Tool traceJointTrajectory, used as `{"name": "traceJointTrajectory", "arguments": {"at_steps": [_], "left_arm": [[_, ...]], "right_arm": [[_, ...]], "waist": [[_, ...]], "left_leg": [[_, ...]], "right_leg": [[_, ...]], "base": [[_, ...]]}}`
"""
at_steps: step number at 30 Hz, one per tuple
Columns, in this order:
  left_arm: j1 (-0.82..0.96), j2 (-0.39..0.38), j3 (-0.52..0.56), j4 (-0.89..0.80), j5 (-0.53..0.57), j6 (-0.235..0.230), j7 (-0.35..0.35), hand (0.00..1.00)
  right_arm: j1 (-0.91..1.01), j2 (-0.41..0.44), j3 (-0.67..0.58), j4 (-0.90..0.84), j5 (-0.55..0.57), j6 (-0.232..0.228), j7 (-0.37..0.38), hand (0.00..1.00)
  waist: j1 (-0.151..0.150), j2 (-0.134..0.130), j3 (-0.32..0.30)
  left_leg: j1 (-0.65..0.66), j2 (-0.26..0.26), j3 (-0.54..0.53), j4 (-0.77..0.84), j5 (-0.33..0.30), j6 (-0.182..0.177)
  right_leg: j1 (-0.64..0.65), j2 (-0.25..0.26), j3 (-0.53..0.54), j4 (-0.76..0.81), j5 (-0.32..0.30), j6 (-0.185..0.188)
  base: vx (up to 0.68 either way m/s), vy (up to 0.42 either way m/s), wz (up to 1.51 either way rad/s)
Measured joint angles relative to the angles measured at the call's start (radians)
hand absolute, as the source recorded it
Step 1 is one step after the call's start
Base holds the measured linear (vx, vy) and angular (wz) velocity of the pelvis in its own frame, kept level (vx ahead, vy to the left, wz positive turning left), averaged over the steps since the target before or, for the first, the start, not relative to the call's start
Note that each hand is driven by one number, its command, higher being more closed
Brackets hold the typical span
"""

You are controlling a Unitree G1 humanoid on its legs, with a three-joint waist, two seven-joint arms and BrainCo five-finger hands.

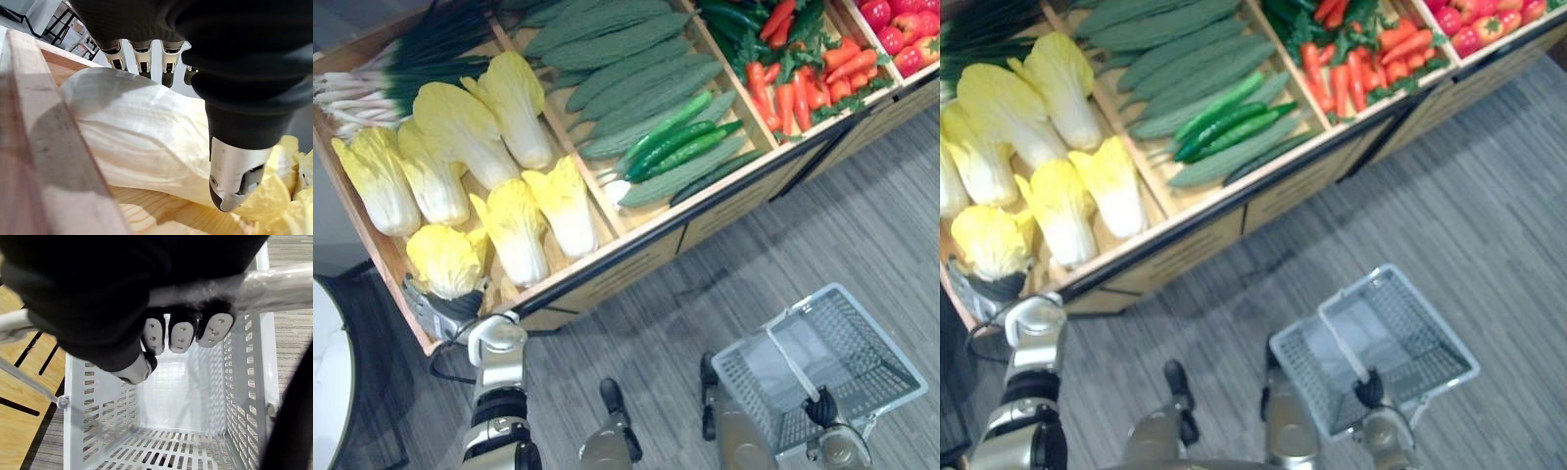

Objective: Pick vegetable in the basket

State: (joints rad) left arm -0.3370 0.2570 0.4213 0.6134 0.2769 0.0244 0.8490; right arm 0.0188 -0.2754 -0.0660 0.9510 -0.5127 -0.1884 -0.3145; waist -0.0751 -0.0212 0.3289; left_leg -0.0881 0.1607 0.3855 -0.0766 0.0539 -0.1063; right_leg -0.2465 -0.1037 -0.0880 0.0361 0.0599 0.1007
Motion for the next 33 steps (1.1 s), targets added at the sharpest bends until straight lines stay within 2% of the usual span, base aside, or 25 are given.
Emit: {"name": "traceJointTrajectory", "arguments": {"at_steps": [6,17,18,22,33], "left_arm": [[-0.022,0.005,0.01,0.067,-0.001,0.009,-0.005,0.0],[-0.063,0.067,-0.003,0.134,0.004,0.011,-0.023,0.0],[-0.063,0.071,-0.006,0.138,0.006,0.012,-0.026,1.0],[-0.08,0.085,-0.029,0.15,0.013,0.022,-0.033,1.0],[-0.113,0.122,-0.03,0.224,0.006,0.018,-0.049,1.0]], "right_arm": [[-0.009,0.0,0.015,0.007,0.0,-0.001,-0.004,1.0],[-0.029,-0.002,0.037,0.008,0.001,-0.001,-0.005,1.0],[-0.029,-0.002,0.037,0.008,0.001,-0.001,-0.005,1.0],[-0.029,-0.003,0.041,0.009,0.001,0.0,-0.005,1.0],[-0.04,-0.014,0.076,0.012,0.001,0.0,-0.005,1.0]], "waist": [[0.001,0.0,0.0],[0.01,-0.003,0.022],[0.011,-0.003,0.022],[0.023,-0.004,0.024],[0.026,-0.007,0.026]], "left_leg": [[-0.014,0.0,0.012,0.0,0.0,0.0],[-0.033,0.0,0.013,0.004,0.0,0.0],[-0.033,0.0,0.013,0.004,0.0,0.0],[-0.034,0.0,0.014,0.002,0.0,0.0],[-0.03,-0.002,0.025,-0.004,0.0,-0.001]], "right_leg": [[-0.022,0.002,0.011,0.004,0.001,0.0],[-0.047,0.001,0.013,0.014,0.001,0.0],[-0.048,0.001,0.013,0.013,0.001,0.0],[-0.049,0.001,0.014,0.011,0.001,0.0],[-0.048,0.002,0.027,-0.003,0.012,0.002]], "base": [[0.03,-0.005,-0.06],[0.01,-0.001,0.0],[0.0,0.0,0.0],[0.01,-0.001,0.0],[0.01,-0.003,-0.02]]}}
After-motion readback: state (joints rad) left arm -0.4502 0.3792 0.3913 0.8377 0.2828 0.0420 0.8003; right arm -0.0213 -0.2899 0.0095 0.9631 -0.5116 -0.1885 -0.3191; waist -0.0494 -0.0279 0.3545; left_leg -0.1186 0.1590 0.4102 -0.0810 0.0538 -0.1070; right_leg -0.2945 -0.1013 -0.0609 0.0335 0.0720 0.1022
